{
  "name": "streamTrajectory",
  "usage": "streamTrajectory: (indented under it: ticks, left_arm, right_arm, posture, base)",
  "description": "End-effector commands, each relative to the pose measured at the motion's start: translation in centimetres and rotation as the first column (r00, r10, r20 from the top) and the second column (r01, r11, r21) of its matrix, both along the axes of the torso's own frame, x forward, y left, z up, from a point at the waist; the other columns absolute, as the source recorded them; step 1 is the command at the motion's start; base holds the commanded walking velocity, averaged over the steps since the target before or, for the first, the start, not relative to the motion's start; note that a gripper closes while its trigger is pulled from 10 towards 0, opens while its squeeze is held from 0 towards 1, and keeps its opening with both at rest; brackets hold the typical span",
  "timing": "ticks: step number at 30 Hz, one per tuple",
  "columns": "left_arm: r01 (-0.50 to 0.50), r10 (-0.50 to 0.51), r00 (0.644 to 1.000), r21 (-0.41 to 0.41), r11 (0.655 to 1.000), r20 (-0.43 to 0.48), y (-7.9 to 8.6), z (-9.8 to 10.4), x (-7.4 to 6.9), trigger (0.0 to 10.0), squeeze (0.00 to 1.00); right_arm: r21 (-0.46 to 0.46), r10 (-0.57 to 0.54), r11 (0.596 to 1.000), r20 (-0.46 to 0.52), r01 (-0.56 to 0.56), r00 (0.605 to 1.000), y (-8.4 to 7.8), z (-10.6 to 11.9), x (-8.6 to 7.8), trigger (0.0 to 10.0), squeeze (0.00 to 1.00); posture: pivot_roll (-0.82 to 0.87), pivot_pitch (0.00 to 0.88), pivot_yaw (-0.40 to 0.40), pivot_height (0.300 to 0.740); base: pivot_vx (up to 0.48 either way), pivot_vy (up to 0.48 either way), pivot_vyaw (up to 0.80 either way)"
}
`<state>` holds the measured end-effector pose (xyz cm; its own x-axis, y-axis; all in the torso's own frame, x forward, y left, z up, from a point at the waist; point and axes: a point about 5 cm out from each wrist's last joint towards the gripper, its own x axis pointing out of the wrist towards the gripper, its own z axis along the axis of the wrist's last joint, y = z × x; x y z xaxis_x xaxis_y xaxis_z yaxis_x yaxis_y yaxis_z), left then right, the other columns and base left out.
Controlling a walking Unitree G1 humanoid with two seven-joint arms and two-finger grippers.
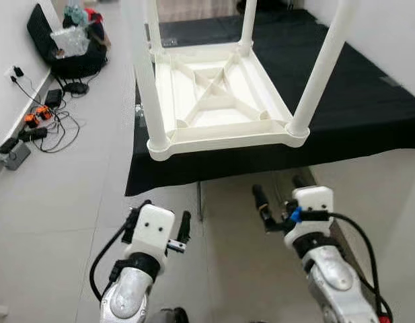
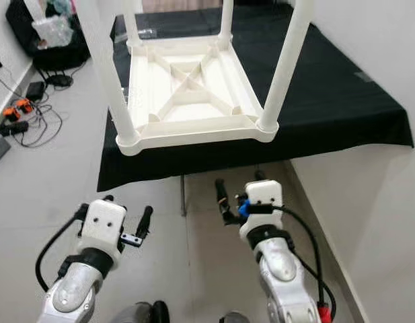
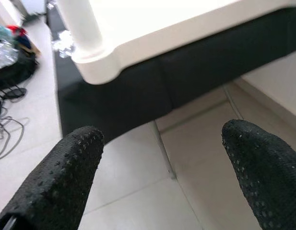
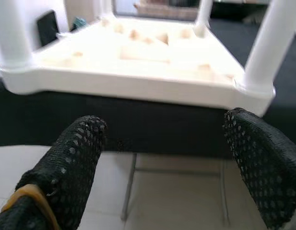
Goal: Building children table
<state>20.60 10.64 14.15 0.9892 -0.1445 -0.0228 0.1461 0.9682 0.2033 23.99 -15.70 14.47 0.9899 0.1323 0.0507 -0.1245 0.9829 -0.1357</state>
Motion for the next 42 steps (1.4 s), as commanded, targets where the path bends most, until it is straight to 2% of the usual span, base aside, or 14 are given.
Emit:
streamTrajectory:
  ticks: [1, 7, 14, 16, 24, 30, 33, 42]
  left_arm:
    - [0.015, -0.015, 1.000, 0.001, 1.000, -0.023, -0.2, -0.5, -0.2, 10.0, 0.00]
    - [0.045, -0.045, 0.999, -0.013, 0.999, -0.027, -0.6, -0.5, -0.2, 10.0, 0.00]
    - [0.016, -0.017, 1.000, -0.047, 0.999, -0.012, -0.3, -0.1, 0.2, 10.0, 0.00]
    - [0.013, -0.016, 1.000, -0.096, 0.995, -0.026, -0.1, -0.1, 0.5, 10.0, 0.00]
    - [-0.048, 0.046, 0.999, -0.113, 0.992, -0.013, 0.9, 0.0, 1.3, 10.0, 0.00]
    - [-0.053, 0.050, 0.998, -0.143, 0.988, -0.025, 0.7, -0.2, 1.4, 10.0, 0.00]
    - [-0.063, 0.059, 0.998, -0.167, 0.984, -0.030, 0.7, -0.2, 1.5, 10.0, 0.00]
    - [-0.054, 0.053, 0.999, -0.168, 0.984, -0.010, 0.5, 0.1, 1.8, 10.0, 0.00]
  right_arm:
    - [-0.016, -0.012, 1.000, 0.003, 0.012, 1.000, -0.1, 0.0, -0.1, 10.0, 0.00]
    - [0.000, -0.023, 1.000, 0.010, 0.023, 1.000, 0.5, 0.3, 0.2, 10.0, 0.00]
    - [-0.013, -0.024, 1.000, 0.037, 0.025, 0.999, 0.9, 0.9, 0.7, 10.0, 0.00]
    - [-0.016, -0.027, 0.999, 0.055, 0.028, 0.998, 0.8, 1.2, 1.1, 10.0, 0.00]
    - [-0.037, -0.029, 0.999, 0.077, 0.032, 0.997, 0.4, 1.7, 1.7, 10.0, 0.00]
    - [-0.087, -0.064, 0.994, 0.069, 0.070, 0.996, 0.0, 1.2, 1.6, 10.0, 0.00]
    - [-0.083, -0.065, 0.994, 0.069, 0.070, 0.995, -0.1, 1.2, 1.7, 10.0, 0.00]
    - [-0.061, -0.090, 0.994, 0.090, 0.096, 0.992, -0.3, 1.7, 2.1, 10.0, 0.00]
  posture:
    - [0.01, 0.066, 0.006, 0.740]
    - [0.01, 0.079, 0.003, 0.740]
    - [0.02, 0.091, 0.005, 0.740]
    - [0.02, 0.096, 0.007, 0.740]
    - [0.02, 0.099, 0.005, 0.740]
    - [0.02, 0.099, 0.000, 0.740]
    - [0.01, 0.097, 0.000, 0.740]
    - [0.01, 0.095, 0.000, 0.740]
  base:
    - [0.000, -0.461, 0.44]
    - [0.082, -0.434, 0.08]
    - [0.273, -0.391, 0.00]
    - [0.345, 0.000, 0.00]
    - [0.000, 0.000, 0.00]
    - [0.000, 0.000, 0.00]
    - [0.000, 0.000, 0.00]
    - [0.000, 0.000, 0.09]
